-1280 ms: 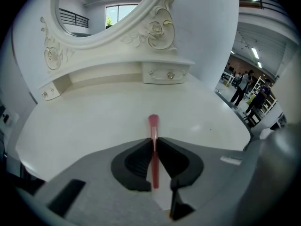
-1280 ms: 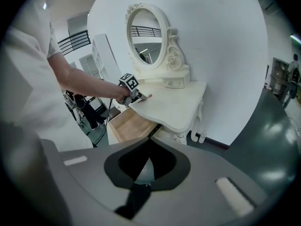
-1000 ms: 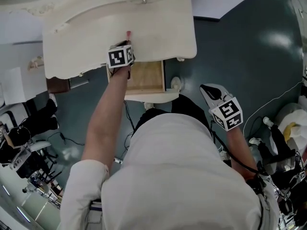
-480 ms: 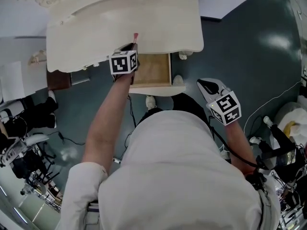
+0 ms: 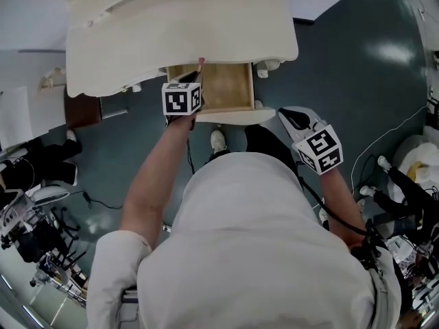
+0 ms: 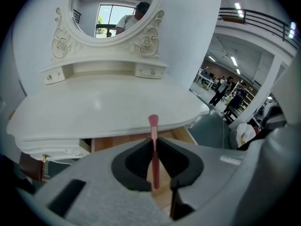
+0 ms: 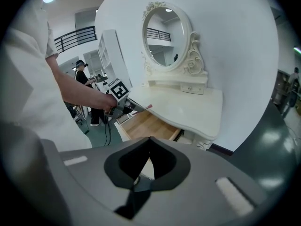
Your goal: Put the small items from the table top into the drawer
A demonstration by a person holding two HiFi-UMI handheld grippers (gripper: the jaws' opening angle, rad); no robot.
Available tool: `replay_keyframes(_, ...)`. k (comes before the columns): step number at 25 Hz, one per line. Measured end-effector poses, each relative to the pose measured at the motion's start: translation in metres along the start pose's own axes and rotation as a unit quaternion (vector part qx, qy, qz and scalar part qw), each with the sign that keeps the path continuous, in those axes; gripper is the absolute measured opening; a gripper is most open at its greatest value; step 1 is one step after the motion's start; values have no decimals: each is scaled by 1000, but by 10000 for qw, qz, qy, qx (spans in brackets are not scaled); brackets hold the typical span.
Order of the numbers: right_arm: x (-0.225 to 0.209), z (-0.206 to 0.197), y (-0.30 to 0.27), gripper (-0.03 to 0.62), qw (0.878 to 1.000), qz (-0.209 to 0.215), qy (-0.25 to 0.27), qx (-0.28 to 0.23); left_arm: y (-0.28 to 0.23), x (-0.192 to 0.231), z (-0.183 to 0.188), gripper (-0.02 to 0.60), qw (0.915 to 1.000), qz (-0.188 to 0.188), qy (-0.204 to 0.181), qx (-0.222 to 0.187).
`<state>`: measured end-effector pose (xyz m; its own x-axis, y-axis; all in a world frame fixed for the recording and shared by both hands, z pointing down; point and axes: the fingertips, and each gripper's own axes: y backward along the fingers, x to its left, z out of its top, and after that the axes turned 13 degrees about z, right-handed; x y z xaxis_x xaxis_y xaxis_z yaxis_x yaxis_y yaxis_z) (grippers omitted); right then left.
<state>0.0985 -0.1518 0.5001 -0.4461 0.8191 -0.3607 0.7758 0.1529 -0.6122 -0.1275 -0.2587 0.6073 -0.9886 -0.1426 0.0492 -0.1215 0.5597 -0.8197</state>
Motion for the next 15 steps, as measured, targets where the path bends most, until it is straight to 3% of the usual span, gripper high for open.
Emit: replay_keyframes(15, 34, -16, -2, 2, 9991, -346, -221, 65, -21, 1, -53, 44, 9981, -273, -333, 443)
